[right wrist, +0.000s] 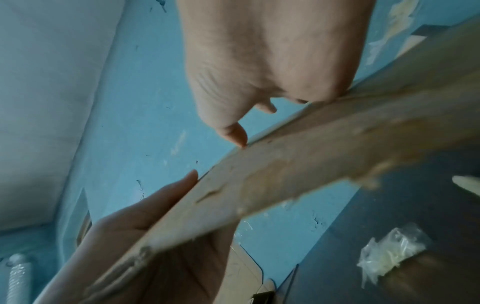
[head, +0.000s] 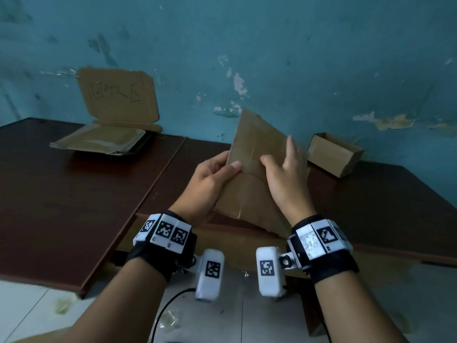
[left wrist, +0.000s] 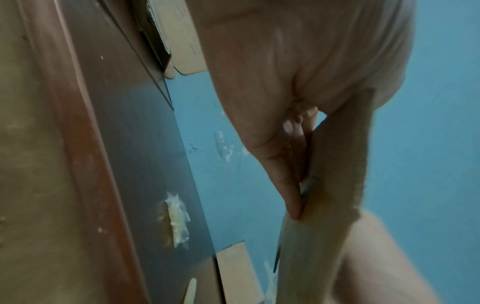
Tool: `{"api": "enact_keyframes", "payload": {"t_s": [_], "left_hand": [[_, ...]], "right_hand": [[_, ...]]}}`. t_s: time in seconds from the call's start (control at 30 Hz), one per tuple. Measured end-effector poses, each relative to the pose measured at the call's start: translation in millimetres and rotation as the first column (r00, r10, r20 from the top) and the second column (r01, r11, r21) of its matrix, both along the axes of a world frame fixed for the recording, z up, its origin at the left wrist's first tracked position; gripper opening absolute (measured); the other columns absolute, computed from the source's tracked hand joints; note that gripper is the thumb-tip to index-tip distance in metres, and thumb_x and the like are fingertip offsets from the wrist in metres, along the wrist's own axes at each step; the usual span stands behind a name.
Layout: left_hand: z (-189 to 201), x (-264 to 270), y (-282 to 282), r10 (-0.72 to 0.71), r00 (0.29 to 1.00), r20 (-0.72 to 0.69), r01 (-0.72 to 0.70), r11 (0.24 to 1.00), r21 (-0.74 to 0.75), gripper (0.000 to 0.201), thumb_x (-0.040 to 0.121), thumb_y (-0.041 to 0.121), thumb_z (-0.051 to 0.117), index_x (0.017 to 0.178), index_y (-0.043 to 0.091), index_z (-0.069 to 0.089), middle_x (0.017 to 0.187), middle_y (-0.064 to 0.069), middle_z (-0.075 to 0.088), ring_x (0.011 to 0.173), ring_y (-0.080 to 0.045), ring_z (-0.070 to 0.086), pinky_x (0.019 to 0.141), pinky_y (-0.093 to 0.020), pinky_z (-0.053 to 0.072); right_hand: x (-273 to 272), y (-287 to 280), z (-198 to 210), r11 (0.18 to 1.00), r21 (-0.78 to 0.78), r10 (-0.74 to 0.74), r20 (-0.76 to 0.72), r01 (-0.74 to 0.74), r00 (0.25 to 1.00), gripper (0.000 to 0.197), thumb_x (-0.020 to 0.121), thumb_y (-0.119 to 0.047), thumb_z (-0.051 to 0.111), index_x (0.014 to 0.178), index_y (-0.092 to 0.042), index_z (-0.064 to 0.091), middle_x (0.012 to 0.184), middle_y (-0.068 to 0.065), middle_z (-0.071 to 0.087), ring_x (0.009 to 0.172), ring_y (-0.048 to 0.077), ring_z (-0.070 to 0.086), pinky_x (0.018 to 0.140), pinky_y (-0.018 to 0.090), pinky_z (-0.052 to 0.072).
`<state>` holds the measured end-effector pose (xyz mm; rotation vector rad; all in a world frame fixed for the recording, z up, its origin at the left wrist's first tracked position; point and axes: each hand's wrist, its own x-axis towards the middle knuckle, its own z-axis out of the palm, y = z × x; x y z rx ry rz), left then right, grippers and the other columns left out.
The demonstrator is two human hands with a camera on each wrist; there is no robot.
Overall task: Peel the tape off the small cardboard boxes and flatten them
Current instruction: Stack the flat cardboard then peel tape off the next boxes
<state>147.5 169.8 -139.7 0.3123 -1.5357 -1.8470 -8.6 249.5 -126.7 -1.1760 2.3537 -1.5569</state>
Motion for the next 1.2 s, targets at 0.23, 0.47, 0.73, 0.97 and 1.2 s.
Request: {"api": "enact_keyframes", "payload": {"t_s": [0.23,0.47,0.73,0.97,1.2], "left_hand": [[0,49,-41,0.243,0.97,0.023,-0.244,0.968,0.053,0.028,0.111,0.008,0.055,0.134,0.001,0.068,0.106,-0.011,0.081,0.09,-0.019,0.078,0.074,-0.031,0.065],[6,123,-89,0.468,0.876,0.118,-0.468,0.883,-0.027,0.022,0.111,0.012,0.058,0.127,0.004,0.072,0.088,0.005,0.083,0.078,-0.008,0.078,0.066,-0.023,0.062],[19,204,-164,0.696,0.673,0.251,-0.631,0.717,-0.296,0.028,0.108,0.026,0.066,0.126,0.008,0.077,0.099,0.003,0.076,0.087,-0.01,0.071,0.07,-0.015,0.058],[24,250,-219,0.778,0.523,0.348,-0.685,0.627,-0.372,0.03,0.105,0.034,0.071,0.123,0.012,0.081,0.108,0.0,0.076,0.109,-0.021,0.071,0.101,-0.037,0.058],[14,273,-270,0.719,0.526,0.455,-0.669,0.68,-0.301,0.052,0.099,0.001,0.068,0.149,0.005,0.057,0.123,-0.008,0.066,0.098,-0.019,0.068,0.077,-0.026,0.061]], "right_hand": [[22,-7,3,0.982,0.125,0.128,0.121,-0.143,0.984,0.089,0.112,-0.036,0.062,0.177,-0.027,0.002,0.182,0.009,0.015,0.165,0.03,0.028,0.122,0.036,0.032],[90,-52,9,0.957,0.098,0.263,0.1,-0.273,0.959,0.084,0.109,-0.036,0.067,0.176,-0.026,0.017,0.176,0.007,0.033,0.16,0.025,0.038,0.115,0.03,0.033],[150,-128,21,0.898,0.12,0.409,0.133,-0.424,0.903,0.094,0.096,-0.02,0.08,0.173,-0.031,0.027,0.169,0.004,0.043,0.152,0.024,0.047,0.122,0.042,0.046],[194,-201,19,0.902,0.102,0.4,0.161,-0.419,0.902,0.083,0.098,-0.012,0.08,0.169,-0.025,0.039,0.17,0.008,0.043,0.155,0.028,0.046,0.123,0.044,0.046],[219,-270,5,0.908,0.135,0.372,0.182,-0.398,0.91,0.085,0.099,-0.016,0.081,0.171,-0.019,0.036,0.171,0.013,0.042,0.156,0.033,0.045,0.125,0.047,0.044]]}}
